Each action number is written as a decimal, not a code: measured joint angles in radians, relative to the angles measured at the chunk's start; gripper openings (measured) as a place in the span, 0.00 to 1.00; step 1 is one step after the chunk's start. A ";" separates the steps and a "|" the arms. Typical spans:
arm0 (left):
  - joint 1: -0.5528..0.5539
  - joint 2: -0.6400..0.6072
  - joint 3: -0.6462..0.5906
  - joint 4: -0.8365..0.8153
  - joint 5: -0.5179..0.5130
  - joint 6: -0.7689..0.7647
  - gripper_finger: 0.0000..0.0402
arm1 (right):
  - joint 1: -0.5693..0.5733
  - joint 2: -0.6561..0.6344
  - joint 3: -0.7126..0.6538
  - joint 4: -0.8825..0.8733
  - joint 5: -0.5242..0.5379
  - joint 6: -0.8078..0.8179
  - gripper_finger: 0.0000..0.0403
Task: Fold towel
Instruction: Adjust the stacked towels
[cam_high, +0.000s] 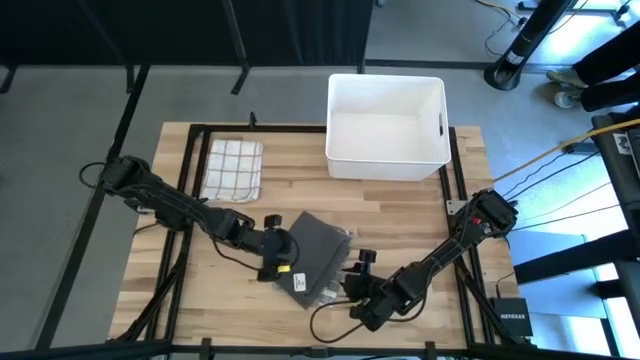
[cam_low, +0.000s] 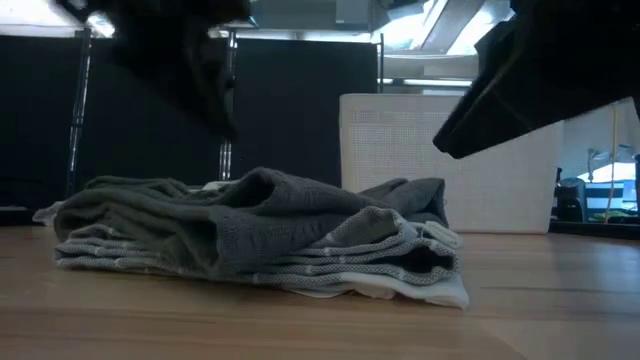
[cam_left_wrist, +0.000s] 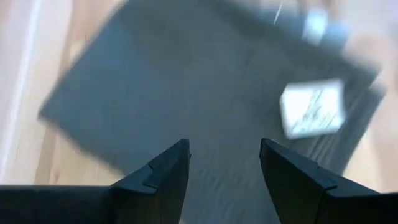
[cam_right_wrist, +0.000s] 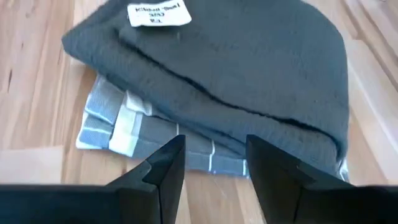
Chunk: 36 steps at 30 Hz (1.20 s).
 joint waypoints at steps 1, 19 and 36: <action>0.003 0.006 0.000 -0.035 -0.001 0.000 0.46 | 0.000 0.000 0.000 -0.003 -0.005 0.000 0.43; 0.010 -0.036 -0.165 -0.148 -0.012 -0.184 0.46 | -0.118 0.000 -0.122 0.010 -0.052 0.209 0.43; -0.052 0.005 -0.271 0.298 0.202 -0.190 0.46 | -0.283 -0.006 -0.122 -0.057 -0.058 0.055 0.43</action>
